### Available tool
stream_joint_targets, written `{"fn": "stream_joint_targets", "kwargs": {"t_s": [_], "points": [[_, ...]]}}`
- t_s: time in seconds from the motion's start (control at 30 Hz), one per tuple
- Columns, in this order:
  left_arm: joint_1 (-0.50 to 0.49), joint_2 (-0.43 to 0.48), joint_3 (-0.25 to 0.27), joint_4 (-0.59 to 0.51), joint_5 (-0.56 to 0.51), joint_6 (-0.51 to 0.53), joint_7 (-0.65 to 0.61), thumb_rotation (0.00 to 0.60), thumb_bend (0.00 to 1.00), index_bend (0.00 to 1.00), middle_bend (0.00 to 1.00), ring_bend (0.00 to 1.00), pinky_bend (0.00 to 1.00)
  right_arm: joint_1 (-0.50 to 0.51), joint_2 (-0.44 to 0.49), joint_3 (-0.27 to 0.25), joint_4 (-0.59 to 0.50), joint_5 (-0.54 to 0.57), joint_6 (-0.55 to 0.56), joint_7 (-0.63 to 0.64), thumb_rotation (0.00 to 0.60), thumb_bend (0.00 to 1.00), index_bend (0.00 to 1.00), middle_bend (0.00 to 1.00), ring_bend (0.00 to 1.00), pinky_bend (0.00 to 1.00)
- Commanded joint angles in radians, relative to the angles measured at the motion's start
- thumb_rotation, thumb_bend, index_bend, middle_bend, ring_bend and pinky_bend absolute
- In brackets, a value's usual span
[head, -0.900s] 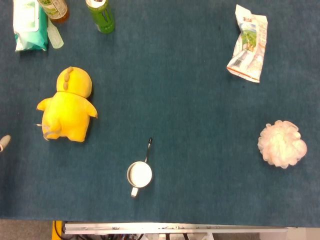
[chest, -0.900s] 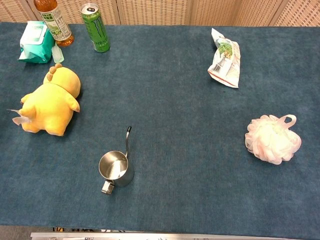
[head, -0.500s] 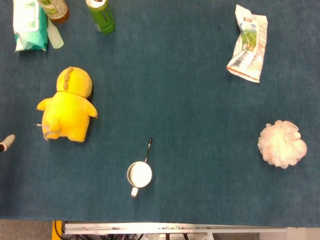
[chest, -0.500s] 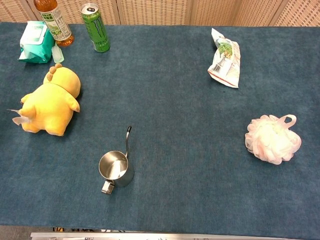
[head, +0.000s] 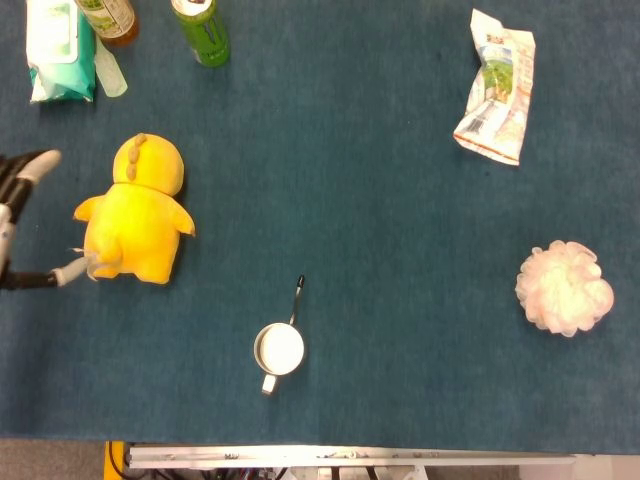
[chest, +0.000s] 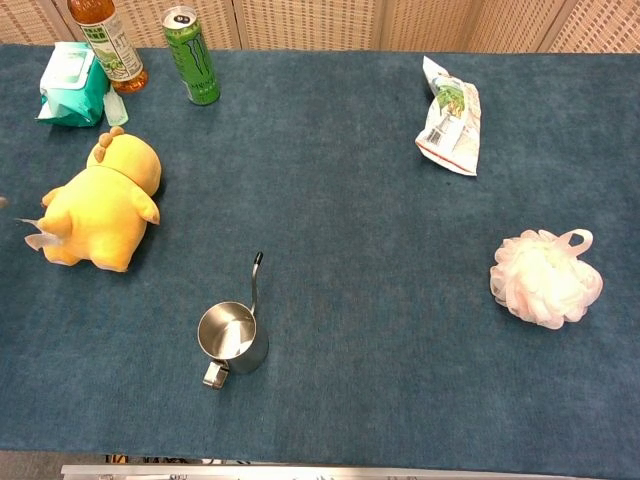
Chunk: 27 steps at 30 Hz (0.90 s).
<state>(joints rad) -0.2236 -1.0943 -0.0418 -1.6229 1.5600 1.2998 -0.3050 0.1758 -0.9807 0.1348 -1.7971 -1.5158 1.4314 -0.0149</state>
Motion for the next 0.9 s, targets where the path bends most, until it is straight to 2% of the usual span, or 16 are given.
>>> {"fn": "stream_joint_targets", "kwargs": {"t_s": [0.03, 0.13, 0.23, 0.6, 0.9], "points": [[-0.048, -0.036, -0.002, 0.049, 0.046, -0.030, -0.055, 0.254, 0.08, 0.05, 0.08, 0.06, 0.01, 0.002, 0.005, -0.001, -0.007, 0.004, -0.004, -0.003, 0.600, 0.17, 0.28, 0.34, 0.23, 0.26], [-0.078, -0.071, 0.004, 0.090, 0.076, -0.043, -0.079, 0.147, 0.05, 0.03, 0.04, 0.02, 0.00, 0.001, 0.007, -0.005, -0.010, 0.009, -0.008, -0.005, 0.600, 0.17, 0.28, 0.34, 0.23, 0.26], [-0.105, -0.100, 0.016, 0.124, 0.103, -0.061, -0.100, 0.081, 0.02, 0.01, 0.00, 0.00, 0.00, -0.002, 0.007, -0.010, -0.011, 0.012, -0.010, -0.006, 0.600, 0.17, 0.28, 0.34, 0.23, 0.26], [-0.124, -0.253, 0.058, 0.318, 0.139, -0.035, -0.121, 0.045, 0.01, 0.00, 0.00, 0.00, 0.00, -0.007, 0.003, -0.023, -0.009, 0.012, -0.009, -0.005, 0.600, 0.17, 0.28, 0.34, 0.23, 0.26], [-0.119, -0.364, 0.065, 0.469, 0.131, 0.008, -0.103, 0.011, 0.00, 0.00, 0.00, 0.00, 0.00, -0.008, 0.003, -0.027, -0.016, 0.010, -0.007, -0.011, 0.600, 0.17, 0.28, 0.34, 0.23, 0.26]]}}
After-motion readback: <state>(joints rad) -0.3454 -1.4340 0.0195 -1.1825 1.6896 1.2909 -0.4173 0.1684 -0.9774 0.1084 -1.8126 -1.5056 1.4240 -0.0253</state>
